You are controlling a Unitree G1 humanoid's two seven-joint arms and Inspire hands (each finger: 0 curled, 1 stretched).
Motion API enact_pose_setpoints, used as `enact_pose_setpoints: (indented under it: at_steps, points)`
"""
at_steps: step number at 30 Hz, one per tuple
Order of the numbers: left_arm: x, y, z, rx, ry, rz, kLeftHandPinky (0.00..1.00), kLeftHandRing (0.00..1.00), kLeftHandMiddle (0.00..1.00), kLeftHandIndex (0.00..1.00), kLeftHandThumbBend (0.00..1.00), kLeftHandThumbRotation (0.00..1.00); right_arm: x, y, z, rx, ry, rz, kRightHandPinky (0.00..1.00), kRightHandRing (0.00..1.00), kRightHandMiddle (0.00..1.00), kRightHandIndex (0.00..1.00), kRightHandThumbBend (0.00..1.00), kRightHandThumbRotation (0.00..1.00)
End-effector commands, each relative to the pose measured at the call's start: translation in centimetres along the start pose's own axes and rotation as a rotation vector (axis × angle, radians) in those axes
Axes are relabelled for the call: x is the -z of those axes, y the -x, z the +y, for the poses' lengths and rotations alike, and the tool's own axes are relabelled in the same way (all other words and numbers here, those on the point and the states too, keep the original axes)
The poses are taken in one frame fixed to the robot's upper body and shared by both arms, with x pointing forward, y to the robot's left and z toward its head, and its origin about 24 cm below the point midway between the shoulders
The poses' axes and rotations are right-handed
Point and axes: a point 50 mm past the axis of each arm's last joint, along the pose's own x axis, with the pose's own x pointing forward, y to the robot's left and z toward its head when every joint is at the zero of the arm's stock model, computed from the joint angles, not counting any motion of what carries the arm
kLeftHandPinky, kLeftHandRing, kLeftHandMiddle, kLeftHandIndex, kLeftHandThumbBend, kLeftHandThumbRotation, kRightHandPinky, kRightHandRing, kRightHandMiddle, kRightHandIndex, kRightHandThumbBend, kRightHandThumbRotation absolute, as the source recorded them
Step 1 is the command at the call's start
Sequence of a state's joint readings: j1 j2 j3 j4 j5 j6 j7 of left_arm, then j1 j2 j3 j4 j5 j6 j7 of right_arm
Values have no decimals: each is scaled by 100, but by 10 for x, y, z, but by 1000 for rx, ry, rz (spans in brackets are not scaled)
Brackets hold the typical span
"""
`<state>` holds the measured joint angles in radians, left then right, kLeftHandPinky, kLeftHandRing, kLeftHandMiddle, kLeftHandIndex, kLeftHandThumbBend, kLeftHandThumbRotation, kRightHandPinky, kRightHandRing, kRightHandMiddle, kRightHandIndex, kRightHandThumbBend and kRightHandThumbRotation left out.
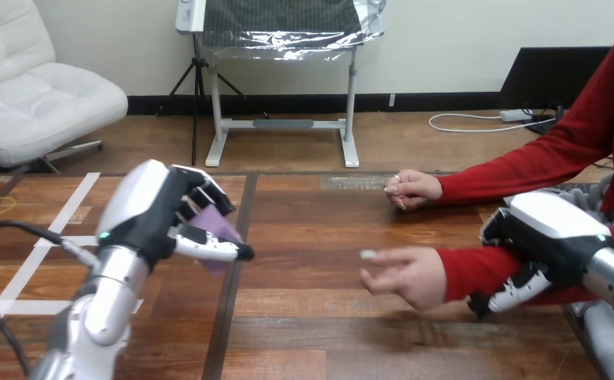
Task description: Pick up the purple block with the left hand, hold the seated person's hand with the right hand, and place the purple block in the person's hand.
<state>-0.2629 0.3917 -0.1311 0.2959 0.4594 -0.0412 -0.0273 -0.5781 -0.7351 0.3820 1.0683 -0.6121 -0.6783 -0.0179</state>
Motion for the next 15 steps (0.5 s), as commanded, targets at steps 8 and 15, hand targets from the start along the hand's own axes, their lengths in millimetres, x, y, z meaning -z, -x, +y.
enact_pose_setpoints:
  at_steps: [8, 15]
  points:
    - [-36, -30, 10, -66, 51, -124, 27, 30, 37, 42, 82, 0, -20, -7, -26, 124, -54, -123, 17, 20, 25, 26, 84, 18]
    - [-43, -35, 4, -57, 83, -142, 28, 31, 37, 43, 81, 0, -25, -8, -27, 129, -64, -142, 18, 21, 26, 26, 85, 20]
